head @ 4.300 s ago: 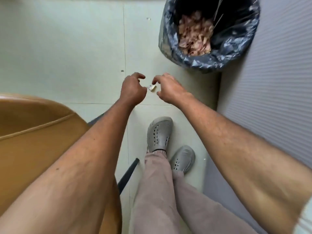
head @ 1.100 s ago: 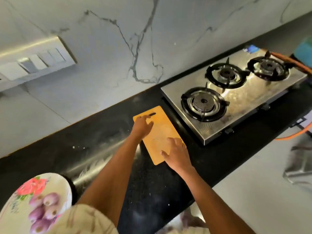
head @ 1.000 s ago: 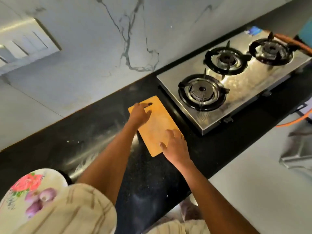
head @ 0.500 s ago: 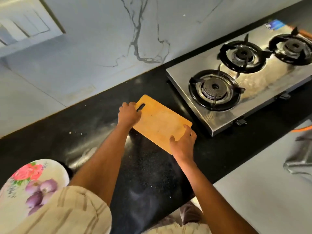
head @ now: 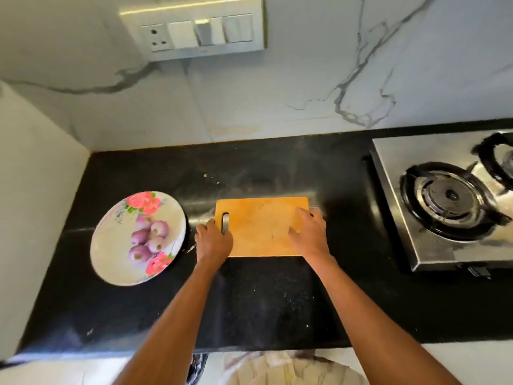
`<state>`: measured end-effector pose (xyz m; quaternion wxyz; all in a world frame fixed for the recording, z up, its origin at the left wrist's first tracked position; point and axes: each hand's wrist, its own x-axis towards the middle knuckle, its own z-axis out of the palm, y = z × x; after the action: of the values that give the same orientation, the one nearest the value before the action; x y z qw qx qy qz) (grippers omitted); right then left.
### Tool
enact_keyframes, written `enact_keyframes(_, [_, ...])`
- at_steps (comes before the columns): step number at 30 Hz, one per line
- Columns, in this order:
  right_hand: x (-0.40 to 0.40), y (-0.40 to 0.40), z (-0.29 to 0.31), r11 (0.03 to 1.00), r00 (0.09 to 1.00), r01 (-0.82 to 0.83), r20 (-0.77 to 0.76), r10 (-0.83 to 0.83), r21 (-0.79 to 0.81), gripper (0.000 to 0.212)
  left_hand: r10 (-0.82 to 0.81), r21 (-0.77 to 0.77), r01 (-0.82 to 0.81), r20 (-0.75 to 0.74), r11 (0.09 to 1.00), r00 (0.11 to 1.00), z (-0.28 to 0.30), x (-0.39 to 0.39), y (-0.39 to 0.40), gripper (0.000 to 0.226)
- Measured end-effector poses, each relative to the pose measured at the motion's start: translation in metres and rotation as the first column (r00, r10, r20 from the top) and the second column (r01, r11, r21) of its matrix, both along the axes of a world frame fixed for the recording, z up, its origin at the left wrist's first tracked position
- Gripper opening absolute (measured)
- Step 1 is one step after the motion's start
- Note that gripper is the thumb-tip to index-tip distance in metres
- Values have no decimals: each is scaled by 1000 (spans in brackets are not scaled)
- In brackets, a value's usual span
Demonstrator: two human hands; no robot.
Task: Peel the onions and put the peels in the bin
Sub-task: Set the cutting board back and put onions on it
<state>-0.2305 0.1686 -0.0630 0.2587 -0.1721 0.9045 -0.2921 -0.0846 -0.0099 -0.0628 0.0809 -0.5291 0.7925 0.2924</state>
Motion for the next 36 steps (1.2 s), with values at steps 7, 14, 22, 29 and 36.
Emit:
enact_keyframes(7, [33, -31, 5, 959, 956, -276, -82, 281, 69, 52, 186, -14, -187, -44, 982, 982, 4, 59, -4, 64])
enact_keyframes(14, [45, -10, 0, 903, 902, -375, -140, 408, 209, 61, 175, 25, -174, -206, 984, 963, 7, 84, 23, 55])
enact_keyframes(22, [59, -19, 6, 871, 864, -402, -199, 463, 283, 63, 106, -5, -113, -304, 994, 947, 4, 110, 33, 45])
enact_keyframes(29, [102, -90, 30, 855, 835, -513, -182, 519, 81, 59, 152, -137, -222, -397, 965, 905, 36, 129, -26, 40])
enact_keyframes(36, [172, -180, 34, 803, 809, -583, 6, 588, -120, 66, 230, -49, -264, -354, 963, 906, 38, 185, -80, 41])
